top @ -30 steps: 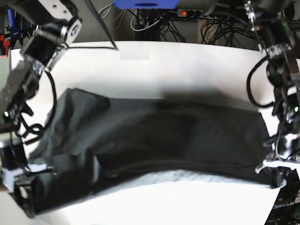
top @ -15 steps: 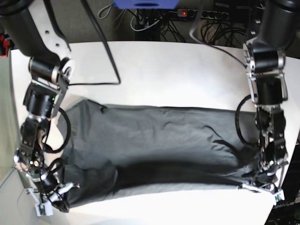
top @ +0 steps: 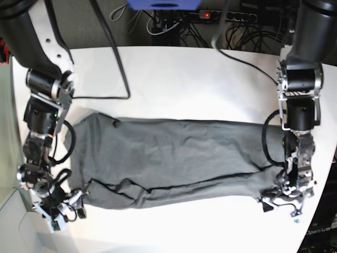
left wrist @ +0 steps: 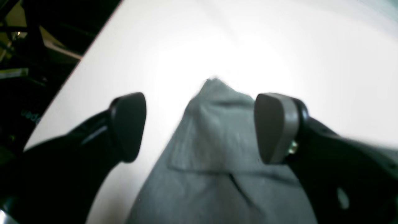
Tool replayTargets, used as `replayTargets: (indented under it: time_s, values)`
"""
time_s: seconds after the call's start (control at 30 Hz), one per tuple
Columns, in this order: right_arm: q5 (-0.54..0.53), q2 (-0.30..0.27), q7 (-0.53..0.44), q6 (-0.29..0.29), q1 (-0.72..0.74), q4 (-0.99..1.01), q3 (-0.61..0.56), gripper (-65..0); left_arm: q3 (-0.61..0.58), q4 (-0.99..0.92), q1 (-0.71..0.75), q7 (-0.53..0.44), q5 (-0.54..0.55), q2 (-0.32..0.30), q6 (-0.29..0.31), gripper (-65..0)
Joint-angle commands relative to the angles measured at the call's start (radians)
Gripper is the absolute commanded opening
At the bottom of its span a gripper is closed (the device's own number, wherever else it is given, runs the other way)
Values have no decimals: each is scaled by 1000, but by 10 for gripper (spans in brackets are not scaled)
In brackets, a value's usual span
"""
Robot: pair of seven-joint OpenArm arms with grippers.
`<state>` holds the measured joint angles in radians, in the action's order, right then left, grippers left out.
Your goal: Layout the t-shirt on the table in an organized manner, then fold the t-shirt properly
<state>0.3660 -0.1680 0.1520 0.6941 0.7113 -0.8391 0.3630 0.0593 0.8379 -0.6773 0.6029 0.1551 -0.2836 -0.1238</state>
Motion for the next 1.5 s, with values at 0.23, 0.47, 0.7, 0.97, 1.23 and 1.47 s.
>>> replayTargets:
  time_s: [0.23, 0.47, 0.7, 0.97, 1.23, 1.47]
  values:
    - [-20, 32, 76, 4, -316, -517, -5, -277, 43, 306, 172, 117, -9, -12, 2, -146]
    - [-22, 91, 85, 4, -600, -745, 17, -275, 204, 651, 426, 262, -5, -3, 2, -144]
    - [-22, 134, 85, 4, -715, -823, 100, -275, 311, 809, 609, 275, -4, 1, 2, 0]
    - [-22, 127, 94, 4, -741, -825, 143, -273, 342, 817, 661, 269, -4, 30, 2, 0]
    - [-20, 126, 311, 4, -666, -825, 245, -273, 360, 831, 680, 271, -5, 70, 106, 0]
    - [-20, 121, 312, 4, -666, -825, 268, -273, 360, 846, 689, 269, -5, 70, 111, 0]
